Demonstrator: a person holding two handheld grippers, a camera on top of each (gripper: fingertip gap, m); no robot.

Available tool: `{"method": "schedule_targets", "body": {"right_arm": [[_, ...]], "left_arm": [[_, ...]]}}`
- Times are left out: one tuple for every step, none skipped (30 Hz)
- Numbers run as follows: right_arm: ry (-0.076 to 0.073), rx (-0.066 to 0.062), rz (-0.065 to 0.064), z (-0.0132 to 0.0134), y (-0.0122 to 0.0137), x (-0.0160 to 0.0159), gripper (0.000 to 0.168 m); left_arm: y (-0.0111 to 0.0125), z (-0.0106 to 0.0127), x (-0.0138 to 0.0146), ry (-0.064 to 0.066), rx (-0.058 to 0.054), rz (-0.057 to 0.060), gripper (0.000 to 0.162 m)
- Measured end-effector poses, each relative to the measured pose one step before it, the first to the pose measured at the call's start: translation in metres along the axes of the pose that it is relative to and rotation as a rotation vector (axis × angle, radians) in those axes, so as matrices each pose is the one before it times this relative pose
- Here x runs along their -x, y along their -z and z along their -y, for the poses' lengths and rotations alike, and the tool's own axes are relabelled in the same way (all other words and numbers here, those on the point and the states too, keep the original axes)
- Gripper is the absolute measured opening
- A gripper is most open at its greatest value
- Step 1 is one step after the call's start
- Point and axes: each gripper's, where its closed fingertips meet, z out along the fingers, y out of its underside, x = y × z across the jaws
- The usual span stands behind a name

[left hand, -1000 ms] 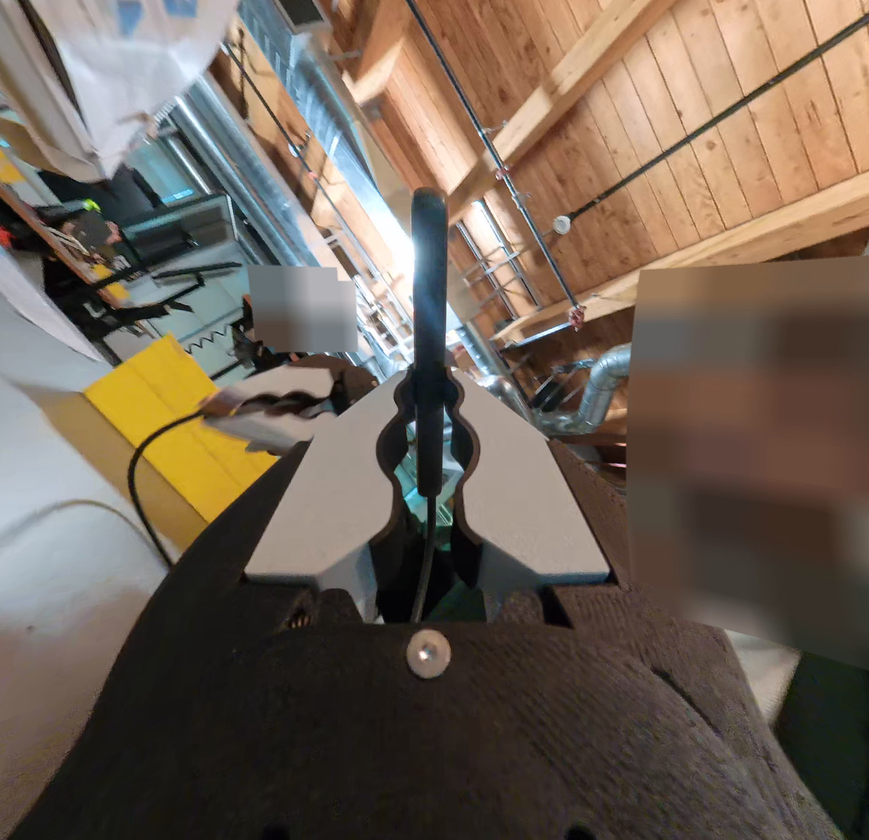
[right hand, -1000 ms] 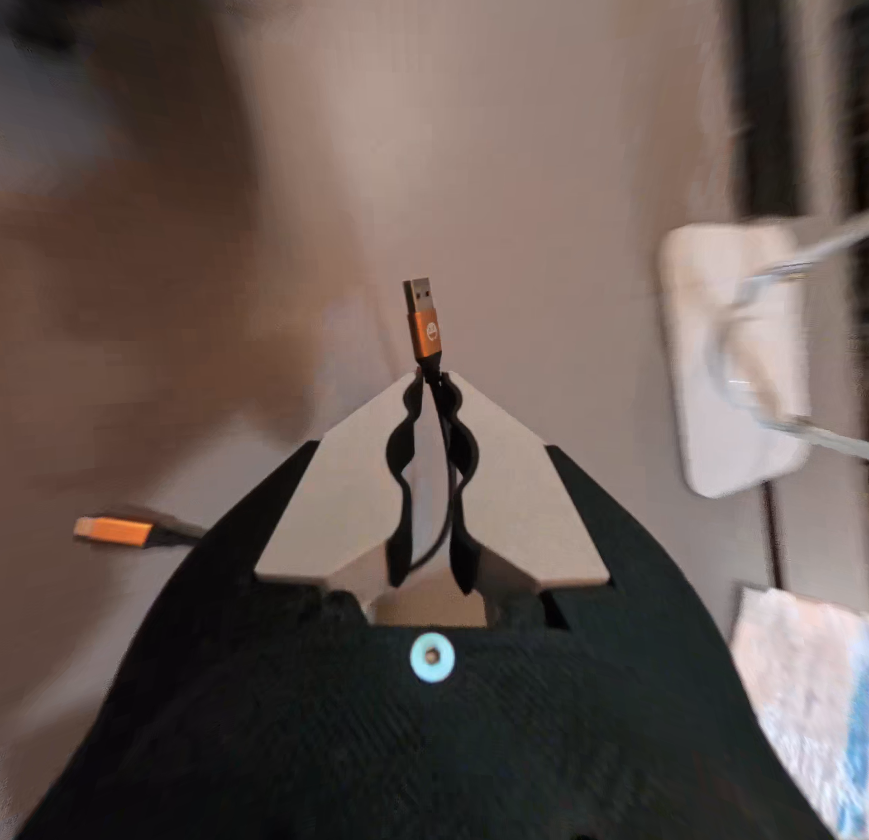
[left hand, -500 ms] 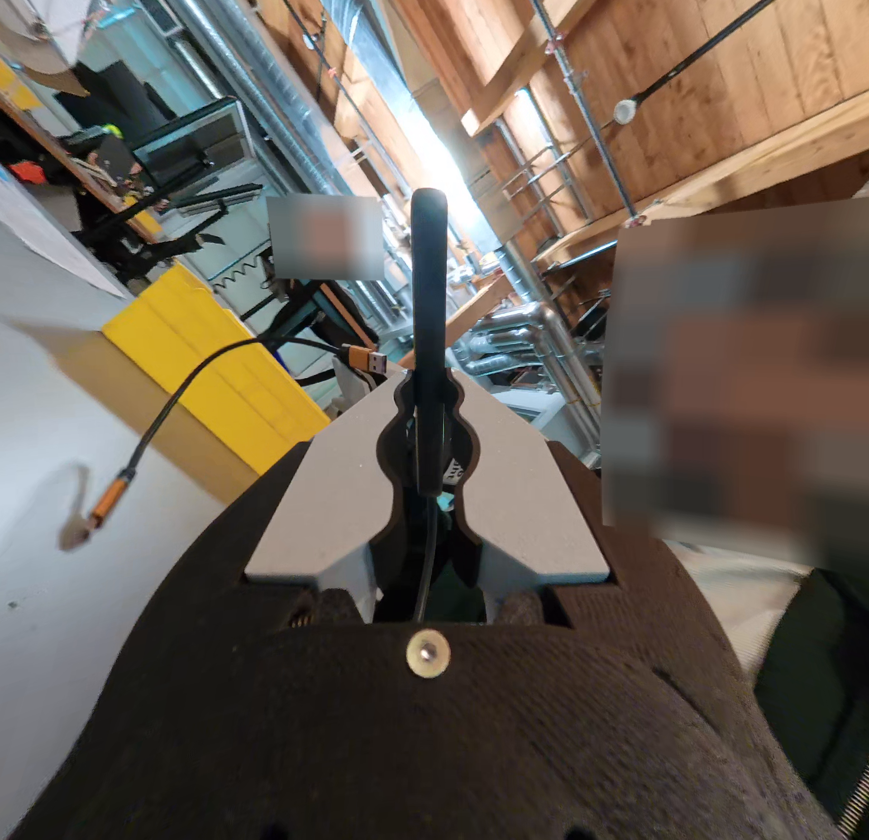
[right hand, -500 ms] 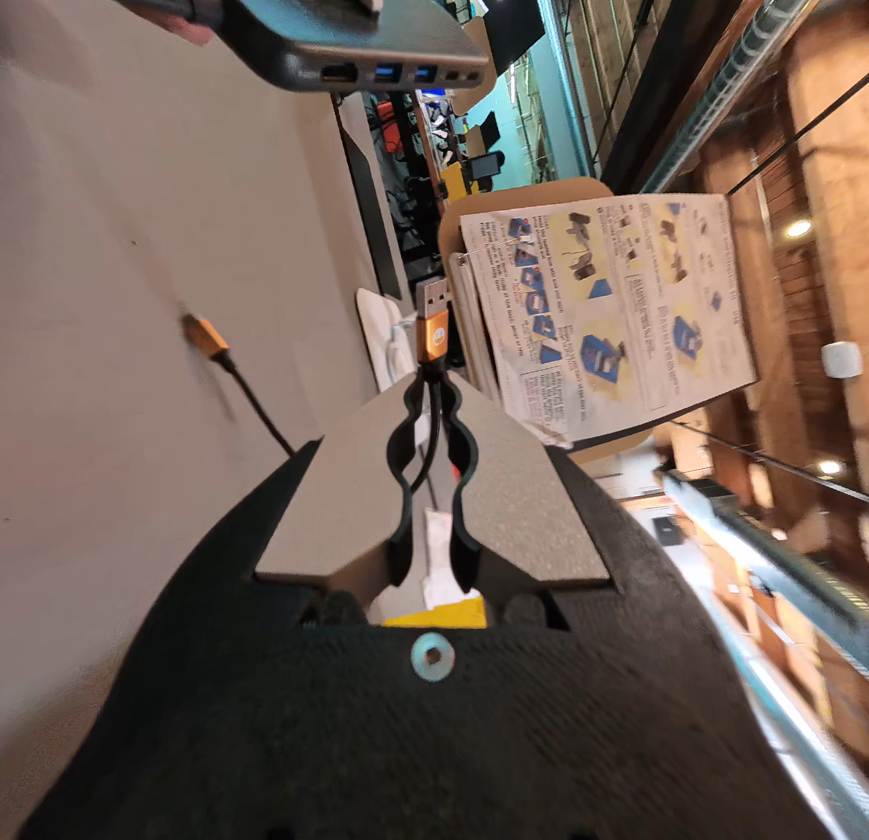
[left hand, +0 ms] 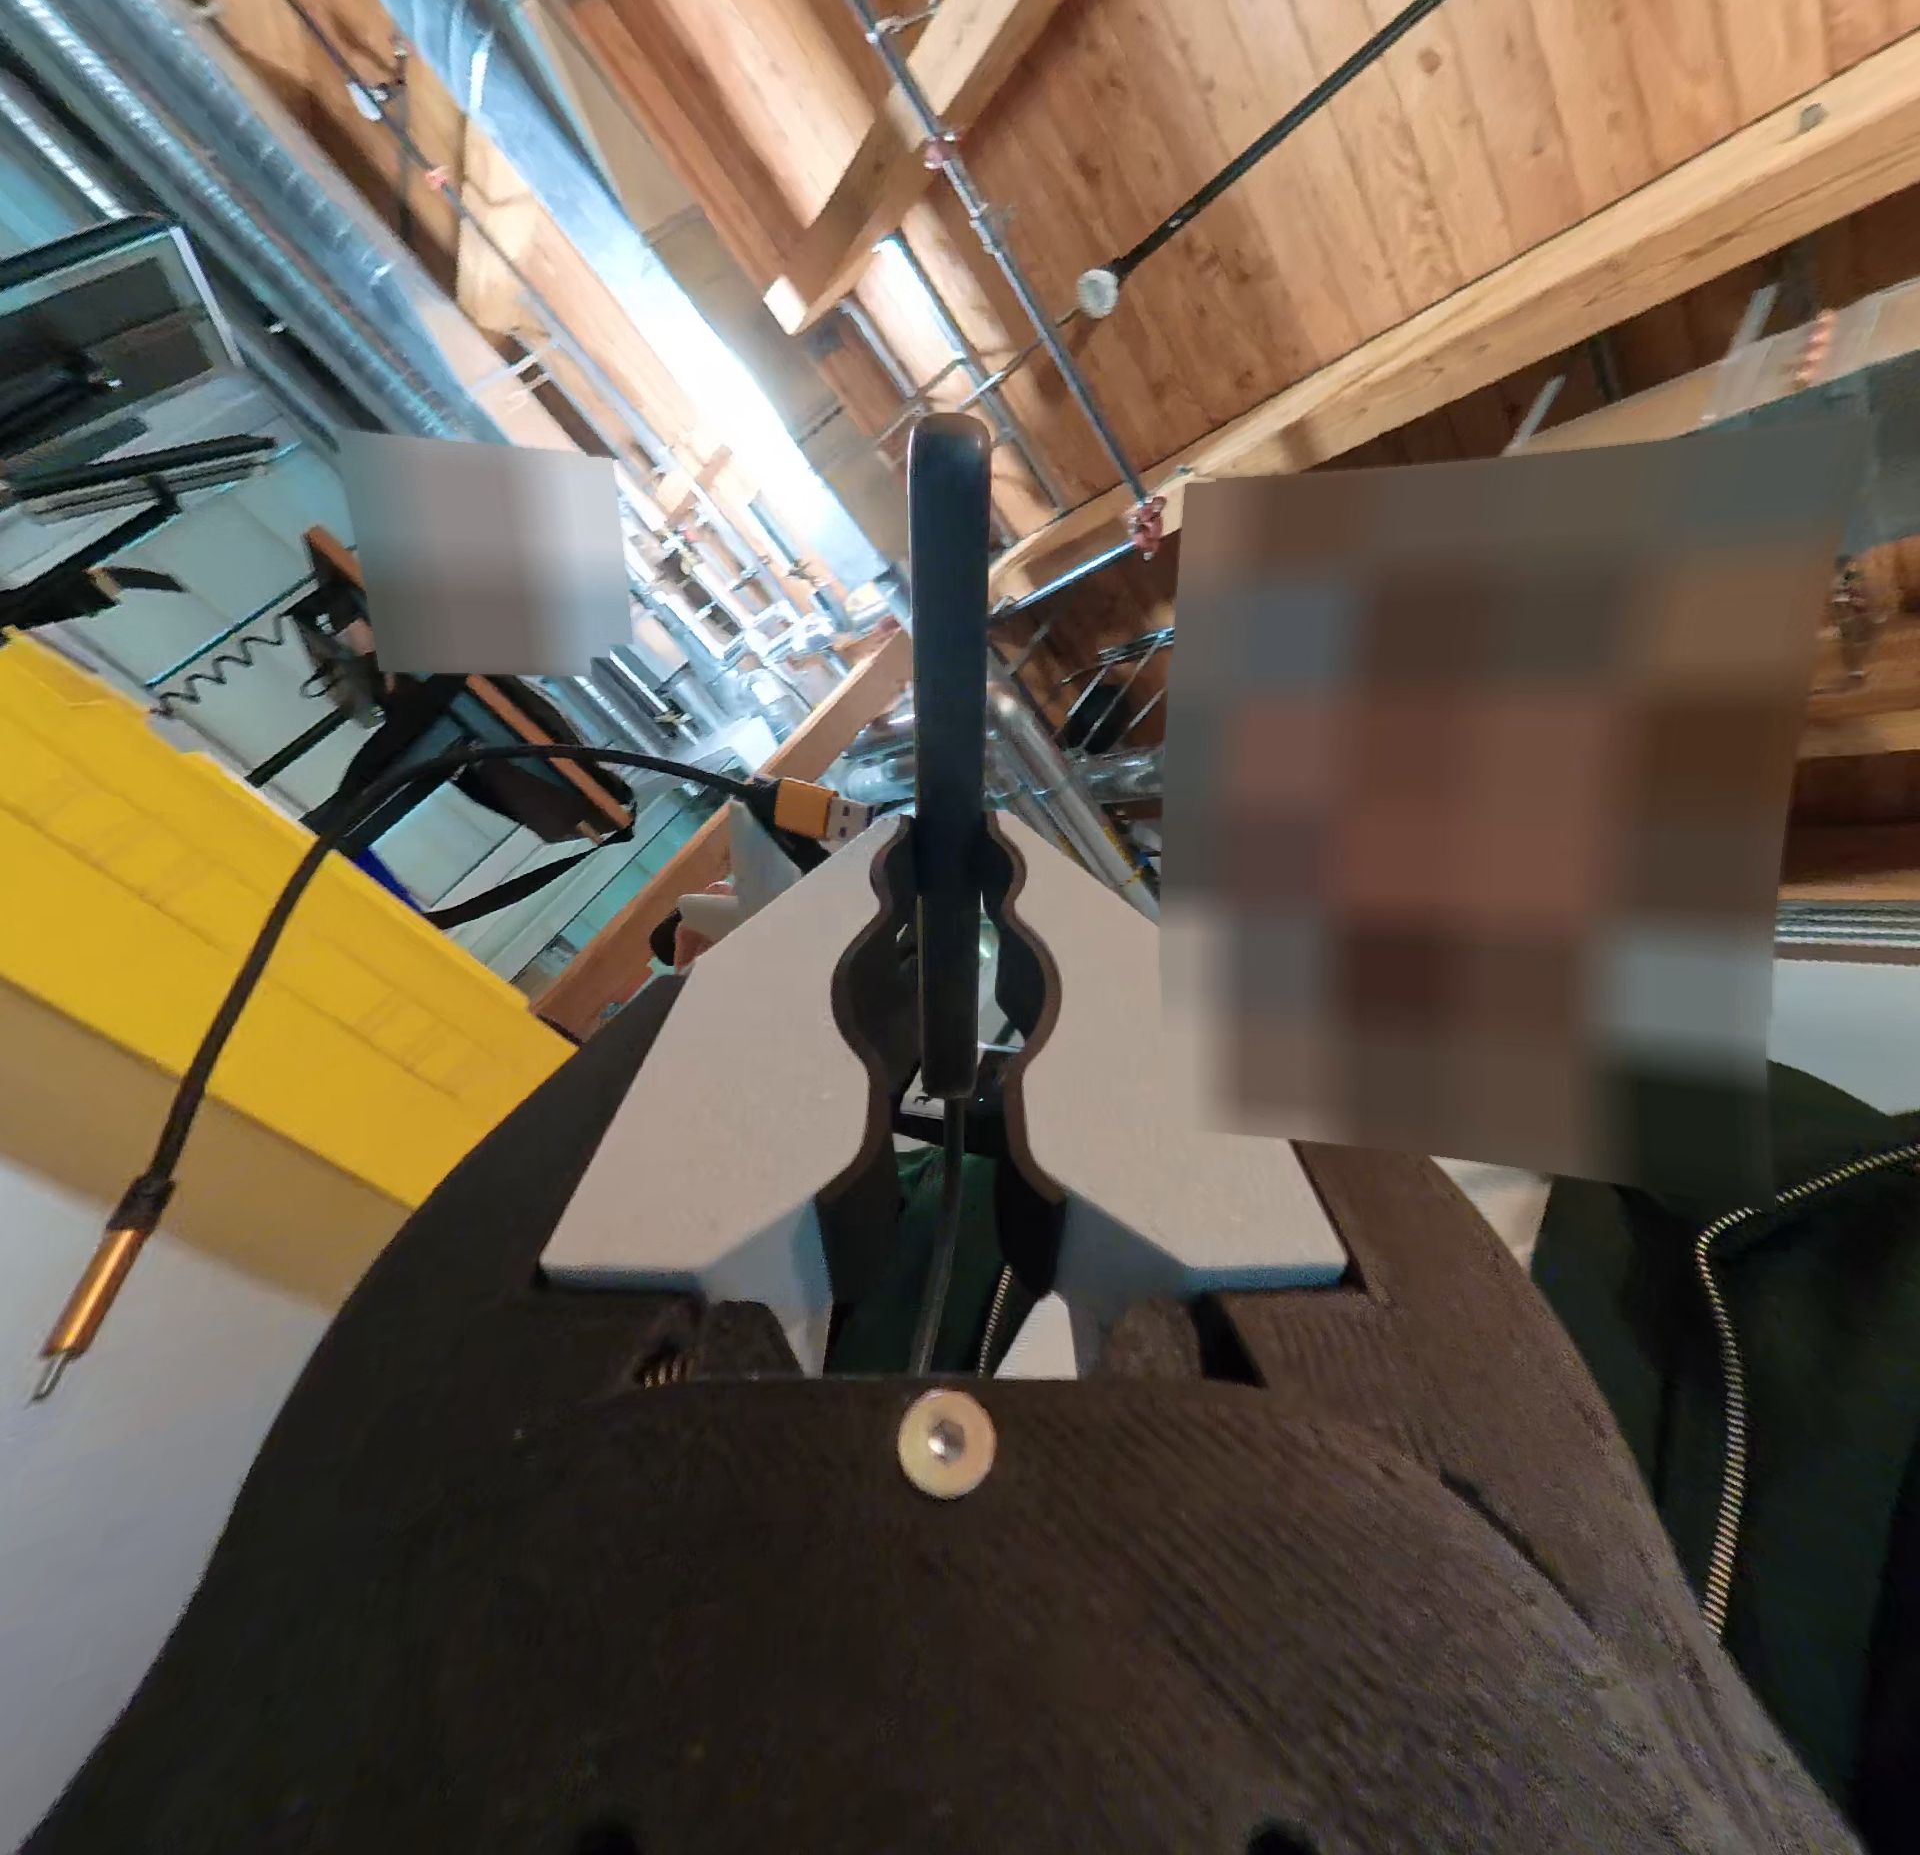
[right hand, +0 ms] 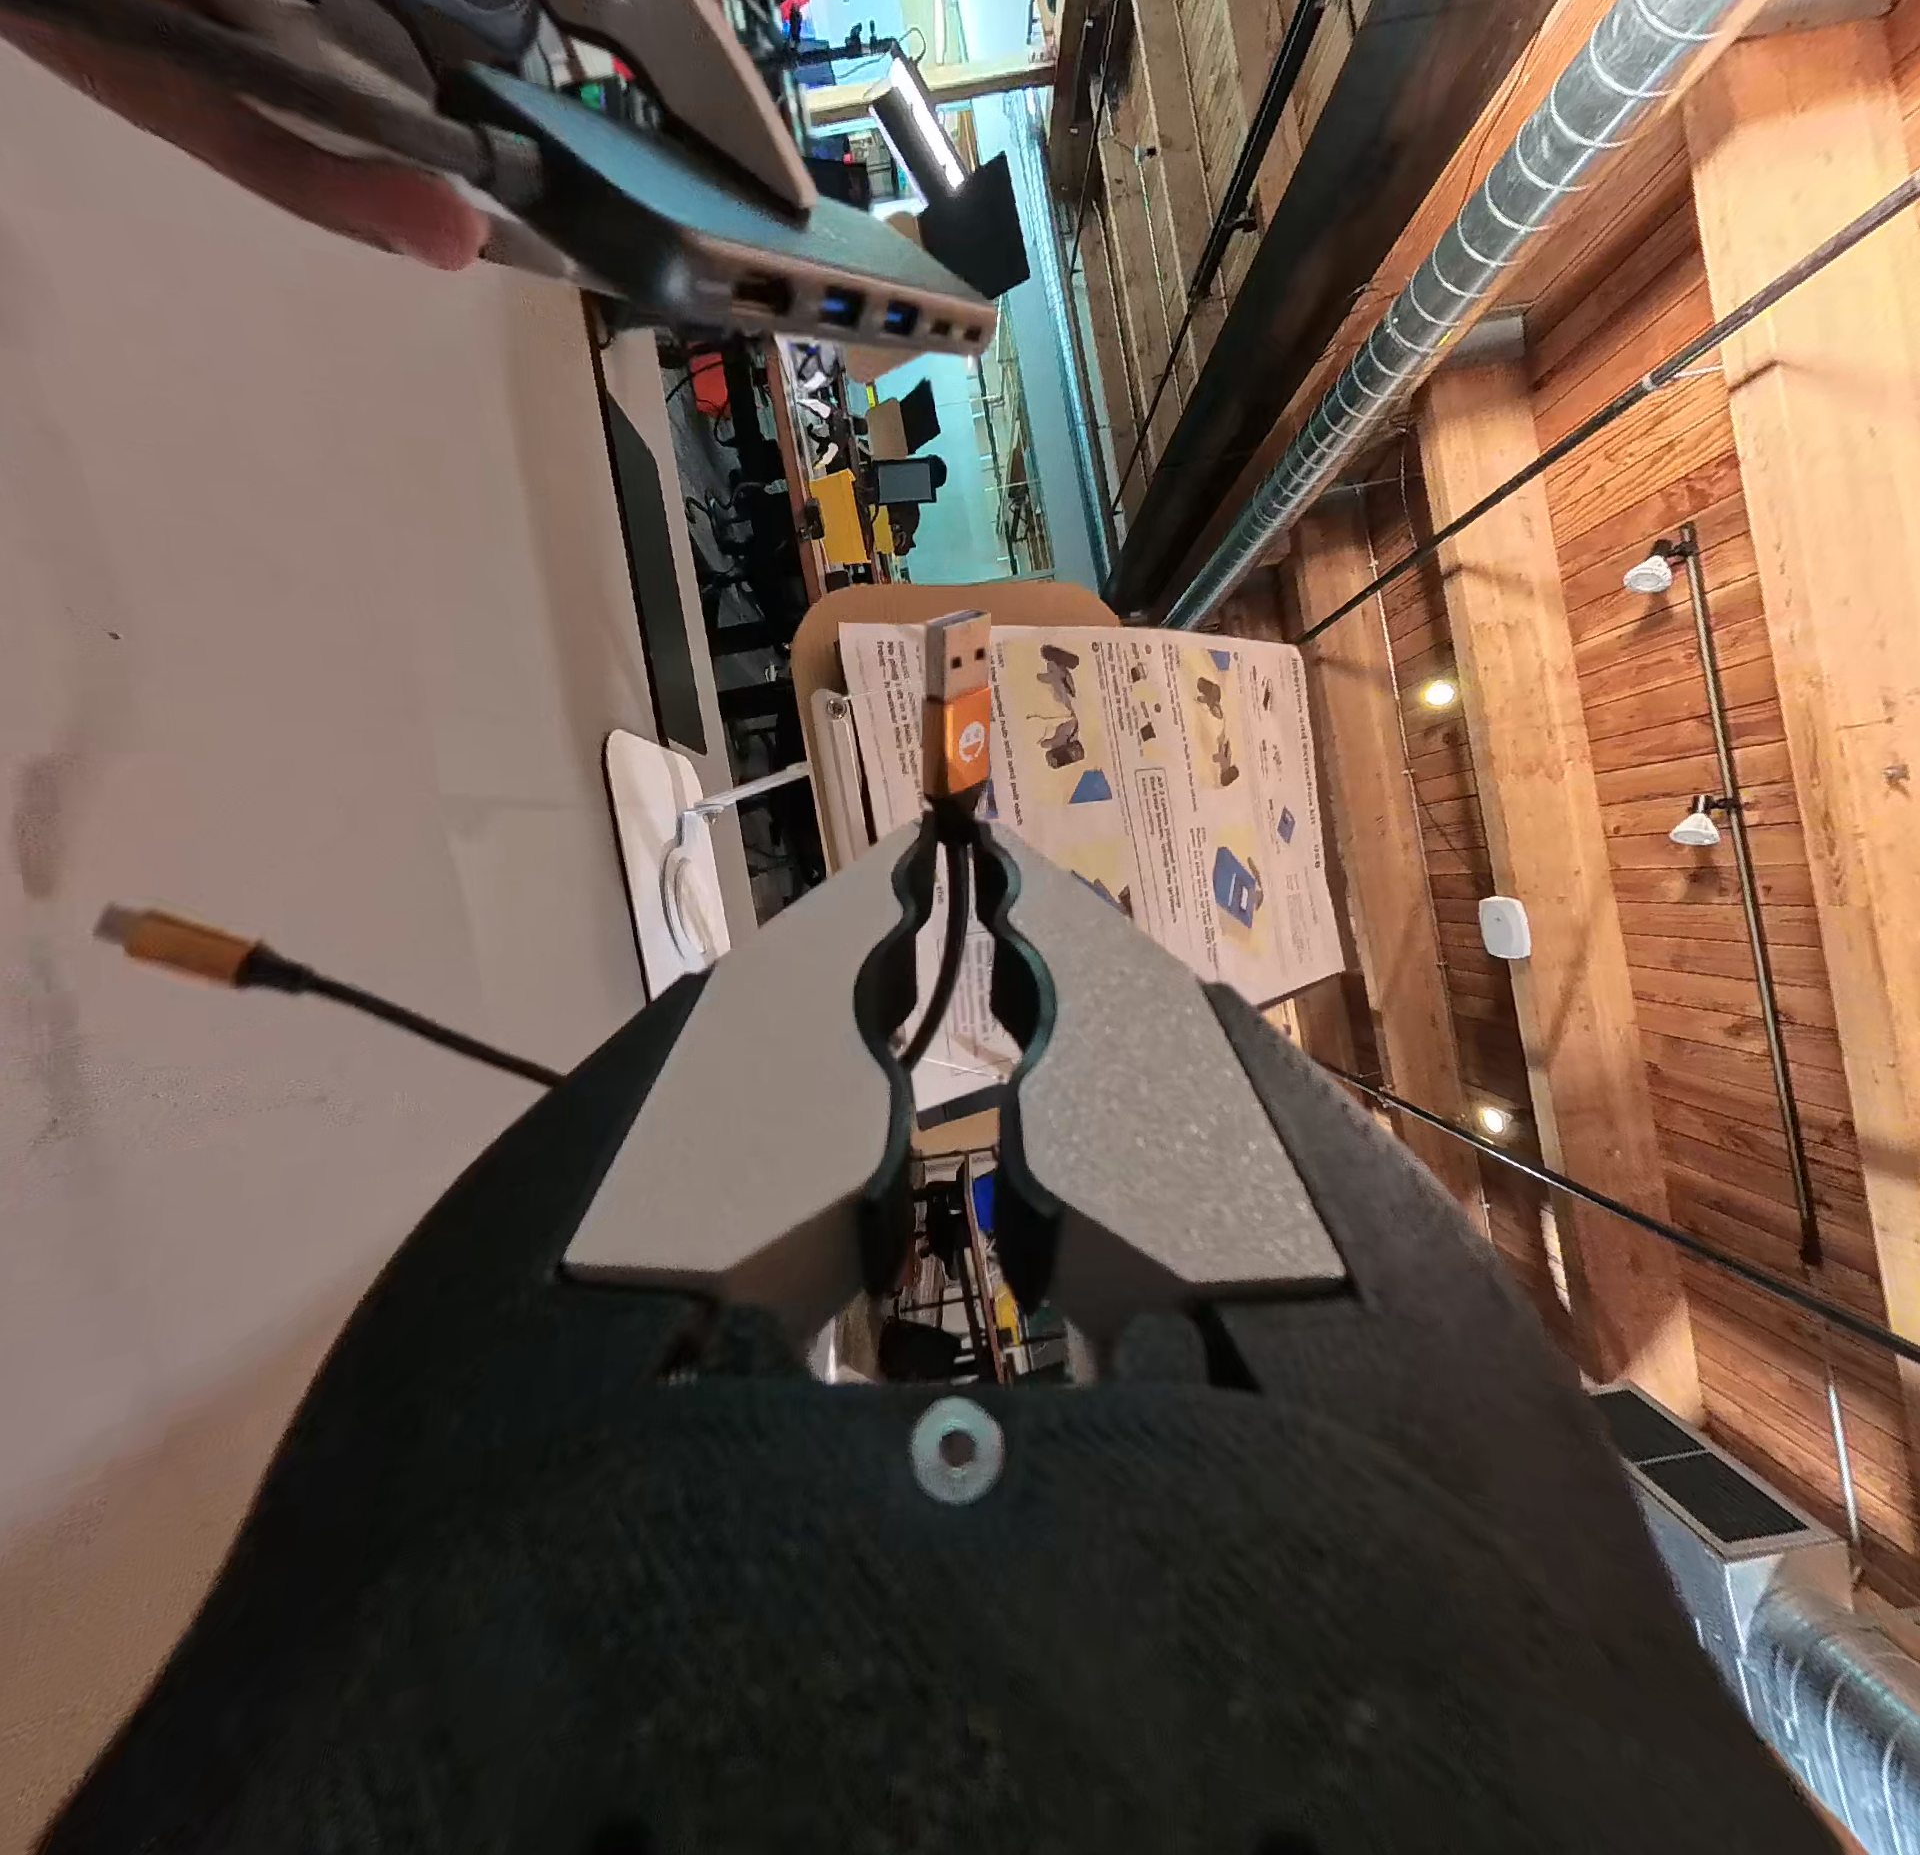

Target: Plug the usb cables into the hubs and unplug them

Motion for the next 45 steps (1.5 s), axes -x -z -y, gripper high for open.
{"method": "schedule_targets", "body": {"right_arm": [[-0.0047, -0.0096, -0.0073, 0.00248, 0.00077, -0.00169, 0.006], [-0.0060, -0.0098, -0.0083, 0.00224, 0.00097, -0.00201, 0.006], [-0.0051, -0.0111, -0.0116, 0.00237, 0.00102, -0.00236, 0.006], [-0.0045, -0.0125, -0.0116, 0.00248, 0.00118, -0.00238, 0.006], [-0.0071, -0.0114, -0.0061, 0.00223, 0.00118, -0.00146, 0.006], [-0.0110, -0.0082, -0.0012, 0.00155, 0.00094, -0.00079, 0.006], [-0.0115, -0.0047, 0.0005, 0.00098, 0.00065, -0.00066, 0.006], [-0.0080, -0.0034, -0.0001, 0.00071, 0.00048, -0.00065, 0.006], [-0.0037, -0.0028, -0.0009, 0.00041, 0.00032, -0.00067, 0.006], [-0.0028, -0.0015, -0.0008, 0.00032, 0.00014, -0.00066, 0.006], [-0.0068, -0.0033, -0.0016, 0.00039, 0.00032, -0.00089, 0.006], [-0.0142, -0.0075, -0.0021, 0.00085, 0.00041, -0.00126, 0.006], [-0.0257, -0.0110, 0.0016, 0.00120, 0.00045, -0.00109, 0.006], [-0.0393, -0.0149, 0.0088, 0.00161, 0.00056, -0.00054, 0.006], [-0.0480, -0.0167, 0.0106, 0.00154, 0.00071, -0.00074, 0.005], [-0.0489, -0.0123, 0.0075, 0.00065, 0.00049, -0.00122, 0.005], [-0.0441, -0.0065, 0.0098, -0.00029, 0.00035, -0.00099, 0.005], [-0.0365, -0.0041, 0.0120, -0.00072, 0.00021, -0.00043, 0.005], [-0.0283, -0.0034, 0.0035, -0.00061, 0.00038, -0.00154, 0.005], [-0.0206, -0.0031, -0.0027, -0.00026, 0.00043, -0.00214, 0.005], [-0.0159, -0.0031, -0.0003, 0.00000, 0.00027, -0.00133, 0.005], [-0.0134, -0.0033, 0.0000, 0.00040, 0.00022, -0.00115, 0.005], [-0.0104, -0.0034, -0.0009, 0.00057, 0.00024, -0.00082, 0.005], [-0.0072, -0.0025, 0.0005, 0.00045, 0.00010, -0.00047, 0.005], [-0.0037, -0.0010, 0.0016, 0.00033, 0.00001, 0.00011, 0.005], [0.0007, 0.0003, 0.0014, 0.00004, 0.00002, 0.00044, 0.005], [0.0043, 0.0013, 0.0017, -0.00033, -0.00011, 0.00070, 0.005], [0.0066, 0.0023, 0.0021, -0.00047, -0.00024, 0.00099, 0.005], [0.0080, 0.0026, 0.0023, -0.00053, -0.00016, 0.00124, 0.005], [0.0098, 0.0022, 0.0039, -0.00042, -0.00027, 0.00160, 0.005], [0.0127, 0.0032, 0.0057, -0.00047, -0.00037, 0.00219, 0.005], [0.0151, 0.0042, 0.0064, -0.00046, -0.00036, 0.00253, 0.005], [0.0157, 0.0030, 0.0061, -0.00003, -0.00053, 0.00268, 0.005], [0.0143, 0.0011, 0.0049, 0.00030, -0.00032, 0.00256, 0.005], [0.0108, 0.0004, 0.0043, 0.00047, -0.00031, 0.00229, 0.005], [0.0064, 0.0004, 0.0050, 0.00055, -0.00035, 0.00204, 0.005], [0.0032, 0.0002, 0.0044, 0.00043, -0.00028, 0.00164, 0.005], [0.0016, -0.0002, 0.0022, 0.00026, -0.00020, 0.00099, 0.005], [0.0002, 0.0001, 0.0016, 0.00001, -0.00008, 0.00057, 0.005], [-0.0013, 0.0004, 0.0016, -0.00018, 0.00000, 0.00026, 0.005], [-0.0028, 0.0001, 0.0007, -0.00024, 0.00008, 0.00006, 0.005], [-0.0049, -0.0003, 0.0007, -0.00025, 0.00005, -0.00015, 0.005], [-0.0063, 0.0003, 0.0018, -0.00040, -0.00008, -0.00002, 0.005], [-0.0060, 0.0012, 0.0018, -0.00061, -0.00009, 0.00002, 0.005], [-0.0051, 0.0007, 0.0011, -0.00053, -0.00003, -0.00003, 0.005]], "left_arm": [[-0.00065, -0.00049, -0.00318, -0.0069, 0.0032, -0.0151, 0.010], [-0.00076, -0.00113, -0.00255, -0.0093, 0.0067, -0.0101, 0.010], [-0.00091, -0.00126, -0.00242, -0.0088, 0.0077, -0.0096, 0.010], [-0.00106, -0.00121, -0.00216, -0.0071, 0.0068, -0.0083, 0.010], [-0.00101, -0.00118, -0.00154, -0.0059, 0.0056, -0.0049, 0.009], [-0.00084, -0.00143, -0.00053, -0.0034, 0.0062, -0.0010, 0.009], [-0.00066, -0.00147, 0.00025, -0.0014, 0.0069, 0.0024, 0.009], [-0.00061, -0.00123, 0.00076, -0.0011, 0.0052, 0.0039, 0.010], [-0.00062, -0.00115, 0.00073, 0.0002, 0.0047, 0.0032, 0.010], [-0.00052, -0.00102, 0.00050, -0.0003, 0.0043, 0.0022, 0.010], [-0.00055, -0.00074, 0.00032, -0.0015, 0.0031, 0.0017, 0.010], [-0.00039, -0.00076, 0.00031, 0.0000, 0.0031, 0.0012, 0.010], [-0.00023, -0.00063, 0.00019, 0.0004, 0.0032, 0.0011, 0.009], [-0.00027, -0.00054, 0.00036, -0.0009, 0.0026, 0.0018, 0.009], [-0.00028, -0.00057, 0.00025, -0.0004, 0.0028, 0.0024, 0.009], [-0.00025, -0.00051, 0.00024, -0.0003, 0.0029, 0.0020, 0.009], [-0.00026, -0.00060, -0.00002, -0.0007, 0.0030, 0.0003, 0.010], [-0.00026, -0.00052, -0.00003, -0.0005, 0.0029, 0.0012, 0.010], [-0.00014, -0.00050, 0.00016, -0.0010, 0.0027, 0.0024, 0.010], [-0.00011, -0.00036, 0.00022, -0.0017, 0.0019, 0.0018, 0.010], [-0.00009, -0.00018, 0.00018, -0.0003, 0.0009, 0.0014, 0.010], [0.00004, -0.00012, 0.00038, 0.0009, 0.0003, 0.0011, 0.010], [-0.00007, 0.00001, 0.00010, 0.0009, -0.0002, -0.0005, 0.010], [-0.00007, 0.00001, 0.00012, 0.0009, -0.0002, -0.0004, 0.010], [-0.00006, -0.00017, 0.00006, -0.0002, 0.0004, 0.0003, 0.010], [-0.00009, -0.00019, -0.00010, -0.0006, 0.0009, -0.0008, 0.010], [-0.00021, -0.00016, -0.00003, 0.0003, 0.0009, -0.0011, 0.009], [-0.00018, -0.00005, 0.00004, 0.0000, 0.0004, -0.0003, 0.009], [0.00001, -0.00019, 0.00028, 0.0007, 0.0002, 0.0007, 0.009], [-0.00002, -0.00017, 0.00048, 0.0015, 0.0005, 0.0016, 0.009], [-0.00004, -0.00024, 0.00046, 0.0009, 0.0004, 0.0016, 0.009], [-0.00014, -0.00031, 0.00018, 0.0014, 0.0011, -0.0003, 0.010], [-0.00027, -0.00039, -0.00008, 0.0020, 0.0022, -0.0015, 0.009], [-0.00028, -0.00047, 0.00009, 0.0003, 0.0022, -0.0008, 0.010], [-0.00031, -0.00046, 0.00013, 0.0002, 0.0021, 0.0007, 0.010], [-0.00028, -0.00057, 0.00025, 0.0013, 0.0024, 0.0000, 0.010], [-0.00021, -0.00053, 0.00014, 0.0013, 0.0023, -0.0003, 0.010], [-0.00028, -0.00039, 0.00028, 0.0002, 0.0022, 0.0014, 0.010], [-0.00019, -0.00037, 0.00027, -0.0014, 0.0018, 0.0018, 0.009], [-0.00012, -0.00031, 0.00016, -0.0004, 0.0016, 0.0007, 0.009], [-0.00016, -0.00011, 0.00012, 0.0003, 0.0008, 0.0005, 0.009], [0.00011, 0.00014, 0.00031, -0.0005, -0.0006, 0.0017, 0.009], [0.00001, 0.00018, 0.00050, -0.0008, -0.0010, 0.0024, 0.009], [0.00009, 0.00003, 0.00030, 0.0001, 0.0000, 0.0014, 0.009], [0.00000, 0.00004, 0.00021, 0.0000, 0.0007, 0.0015, 0.009]]}}
